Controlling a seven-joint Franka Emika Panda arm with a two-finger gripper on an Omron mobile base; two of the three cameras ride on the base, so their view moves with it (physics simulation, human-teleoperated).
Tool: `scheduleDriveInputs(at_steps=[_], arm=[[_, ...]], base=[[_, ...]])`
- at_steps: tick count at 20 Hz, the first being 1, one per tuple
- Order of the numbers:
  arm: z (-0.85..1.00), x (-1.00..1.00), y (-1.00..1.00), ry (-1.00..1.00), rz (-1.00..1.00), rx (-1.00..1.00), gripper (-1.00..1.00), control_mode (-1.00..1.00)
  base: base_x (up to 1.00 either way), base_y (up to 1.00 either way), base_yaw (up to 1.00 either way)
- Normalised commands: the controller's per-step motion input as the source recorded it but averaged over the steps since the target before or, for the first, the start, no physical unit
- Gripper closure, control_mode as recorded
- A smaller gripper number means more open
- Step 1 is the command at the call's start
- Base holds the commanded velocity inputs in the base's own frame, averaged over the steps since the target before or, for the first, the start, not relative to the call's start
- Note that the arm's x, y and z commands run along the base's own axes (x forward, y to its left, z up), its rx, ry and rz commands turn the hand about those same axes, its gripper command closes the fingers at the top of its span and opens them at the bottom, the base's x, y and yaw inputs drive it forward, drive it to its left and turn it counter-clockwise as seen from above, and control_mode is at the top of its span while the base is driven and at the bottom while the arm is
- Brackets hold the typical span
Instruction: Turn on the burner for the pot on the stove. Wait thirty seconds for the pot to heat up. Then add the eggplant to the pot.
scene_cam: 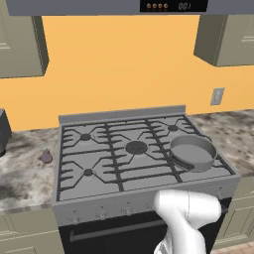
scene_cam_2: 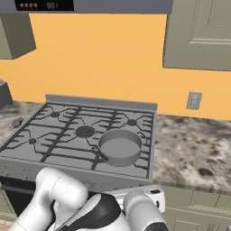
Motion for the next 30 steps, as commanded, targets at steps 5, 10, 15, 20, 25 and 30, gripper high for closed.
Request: scheduleDriveInputs(at_steps=[5, 10, 15, 20, 25, 30], arm=[[-0.56, 0.00, 0.00, -0.33, 0.05, 0.00, -1.00, -1.00], [-0.60, 0.00, -0.09, -0.48, 0.11, 0.00, -1.00, -1.00], [-0.38, -0.03, -0.03, -0.34, 0.06, 0.00, -1.00, -1.00], [-0.46, 0.16, 0.00, -0.02, 0.01, 0.00, -1.00, -1.00], [-0.37, 0.26, -0.06, 0.01, 0.06, 0.04, -1.00, -1.00], [-0.31, 0.14, -0.06, 0.04, 0.06, 0.09, -1.00, -1.00]], base=[[0.00, 0.00, 0.00], [0.00, 0.00, 0.00], [0.00, 0.00, 0.00], [0.00, 0.00, 0.00], [0.00, 0.00, 0.00], [0.00, 0.00, 0.00]])
